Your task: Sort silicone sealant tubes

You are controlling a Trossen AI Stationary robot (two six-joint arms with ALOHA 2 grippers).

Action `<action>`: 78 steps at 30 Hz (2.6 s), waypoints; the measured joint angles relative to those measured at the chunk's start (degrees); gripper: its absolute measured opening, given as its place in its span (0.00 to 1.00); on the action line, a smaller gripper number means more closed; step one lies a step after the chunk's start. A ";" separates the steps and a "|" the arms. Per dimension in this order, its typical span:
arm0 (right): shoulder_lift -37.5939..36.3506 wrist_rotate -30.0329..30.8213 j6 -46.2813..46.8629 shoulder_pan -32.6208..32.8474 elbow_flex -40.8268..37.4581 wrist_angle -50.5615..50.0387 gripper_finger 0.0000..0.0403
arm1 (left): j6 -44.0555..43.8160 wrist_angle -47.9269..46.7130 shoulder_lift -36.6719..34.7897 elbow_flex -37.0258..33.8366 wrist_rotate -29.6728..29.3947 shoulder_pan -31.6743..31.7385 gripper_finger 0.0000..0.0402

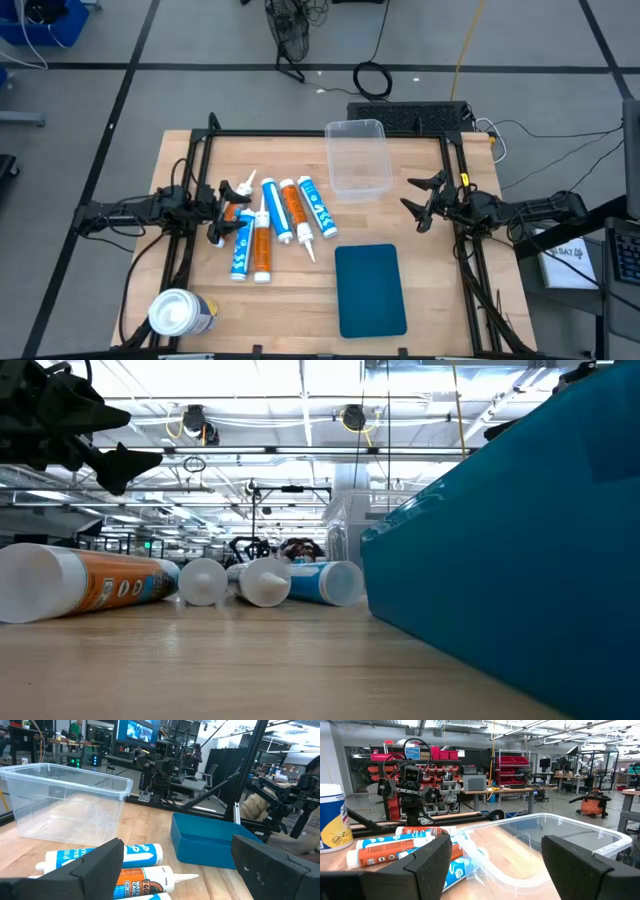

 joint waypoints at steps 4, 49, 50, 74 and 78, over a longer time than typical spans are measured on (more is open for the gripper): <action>0.01 0.00 0.00 -0.01 -0.01 0.00 0.71 | 0.00 0.01 0.00 0.00 0.01 0.00 0.90; 0.01 0.00 1.24 0.01 0.01 0.93 0.72 | 0.00 0.01 0.00 0.00 -0.01 -0.02 0.90; 0.01 0.00 1.78 0.01 0.01 1.96 0.72 | 0.00 0.02 -0.01 0.00 -0.01 -0.01 0.90; -0.01 -1.18 7.61 -0.07 -0.01 6.64 0.71 | 0.00 0.02 -0.01 0.00 0.01 0.00 0.90; -0.01 -11.91 8.57 -0.08 -0.01 8.50 0.70 | 0.01 0.02 -0.01 0.00 0.00 0.00 0.90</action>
